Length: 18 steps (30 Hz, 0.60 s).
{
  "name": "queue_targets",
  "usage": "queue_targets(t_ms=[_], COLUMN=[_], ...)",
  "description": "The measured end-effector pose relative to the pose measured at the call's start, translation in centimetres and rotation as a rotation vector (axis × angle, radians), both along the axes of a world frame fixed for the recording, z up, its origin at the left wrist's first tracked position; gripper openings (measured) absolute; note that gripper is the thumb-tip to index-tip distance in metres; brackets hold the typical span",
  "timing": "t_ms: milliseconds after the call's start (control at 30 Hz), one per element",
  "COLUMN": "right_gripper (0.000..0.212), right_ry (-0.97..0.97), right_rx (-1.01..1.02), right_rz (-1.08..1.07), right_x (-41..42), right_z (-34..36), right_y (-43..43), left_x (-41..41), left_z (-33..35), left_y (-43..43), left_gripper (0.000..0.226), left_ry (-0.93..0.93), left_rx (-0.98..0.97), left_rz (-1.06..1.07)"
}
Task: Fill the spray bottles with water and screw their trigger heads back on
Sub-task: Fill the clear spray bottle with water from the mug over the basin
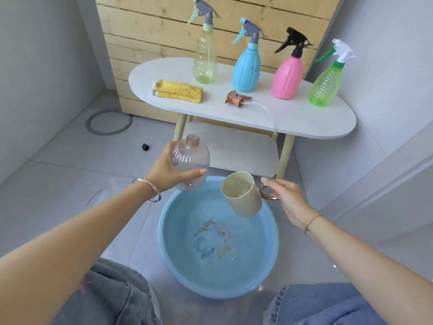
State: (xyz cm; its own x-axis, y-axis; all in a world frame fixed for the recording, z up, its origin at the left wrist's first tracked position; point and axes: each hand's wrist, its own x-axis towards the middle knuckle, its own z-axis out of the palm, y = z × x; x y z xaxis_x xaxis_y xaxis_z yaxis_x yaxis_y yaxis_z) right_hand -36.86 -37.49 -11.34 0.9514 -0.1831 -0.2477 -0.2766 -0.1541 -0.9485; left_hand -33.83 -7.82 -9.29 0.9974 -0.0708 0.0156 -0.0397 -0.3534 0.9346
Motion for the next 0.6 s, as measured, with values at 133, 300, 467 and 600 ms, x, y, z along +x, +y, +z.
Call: queue_targets(t_ms=[133,300,467,600], right_gripper=[0.05,0.051,0.053,0.053], right_ry=[-0.087,-0.156,-0.187,-0.191], right_rx=[0.009,0.097,0.099,0.066], right_rz=[0.036,0.013,-0.011,-0.018], right_x=[-0.1,-0.9,-1.0,-0.7], right_z=[4.9,7.0,7.1,7.2], right_y=[-0.6,-0.9,-1.3,-1.3], left_x=[-0.5,-1.6,-2.4,-2.5], left_z=[0.7,-1.2,-3.5,-3.9], left_y=[-0.8,-1.8,-2.2,-2.3], left_gripper=[0.085,0.082,0.08,0.094], left_ry=[-0.036,0.012,0.102,0.121], left_rx=[-0.038,-0.029,0.062,0.149], left_rz=[-0.015,-0.077,-0.129,-0.169])
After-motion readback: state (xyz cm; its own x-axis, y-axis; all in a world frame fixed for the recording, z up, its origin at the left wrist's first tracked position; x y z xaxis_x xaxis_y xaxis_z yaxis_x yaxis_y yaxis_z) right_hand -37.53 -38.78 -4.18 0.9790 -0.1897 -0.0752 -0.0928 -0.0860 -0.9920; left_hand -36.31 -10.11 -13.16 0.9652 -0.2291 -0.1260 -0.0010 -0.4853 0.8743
